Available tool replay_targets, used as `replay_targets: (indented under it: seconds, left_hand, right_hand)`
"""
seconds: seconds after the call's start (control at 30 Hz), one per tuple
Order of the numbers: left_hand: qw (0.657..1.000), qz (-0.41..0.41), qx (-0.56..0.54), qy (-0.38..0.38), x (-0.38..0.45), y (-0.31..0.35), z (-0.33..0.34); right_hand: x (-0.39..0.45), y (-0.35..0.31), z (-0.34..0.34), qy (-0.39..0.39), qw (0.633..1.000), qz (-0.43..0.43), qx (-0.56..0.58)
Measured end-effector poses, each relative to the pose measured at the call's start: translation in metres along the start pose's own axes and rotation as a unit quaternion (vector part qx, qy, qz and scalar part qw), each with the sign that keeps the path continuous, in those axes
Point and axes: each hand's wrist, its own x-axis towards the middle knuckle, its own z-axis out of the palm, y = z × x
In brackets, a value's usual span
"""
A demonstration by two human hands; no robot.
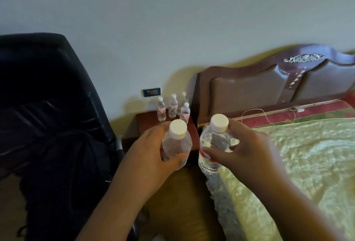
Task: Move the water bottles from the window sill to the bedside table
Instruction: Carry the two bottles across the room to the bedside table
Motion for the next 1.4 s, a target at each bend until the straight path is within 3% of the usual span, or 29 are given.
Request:
replay_targets:
  seconds: [0.5,1.0,1.4]
  left_hand:
    - [0.996,-0.078,0.010,0.034,0.078,-0.030,0.009]
    - [0.986,-0.160,-0.004,0.052,0.176,-0.074,0.076]
    - [0.966,-0.249,0.018,-0.068,0.275,-0.190,0.116]
  right_hand:
    - [0.117,0.038,0.055,-0.055,0.995,0.007,0.080]
    - [0.244,0.103,0.125,-0.146,0.986,-0.006,0.087]
    - [0.319,0.131,0.226,-0.225,0.973,0.042,0.021]
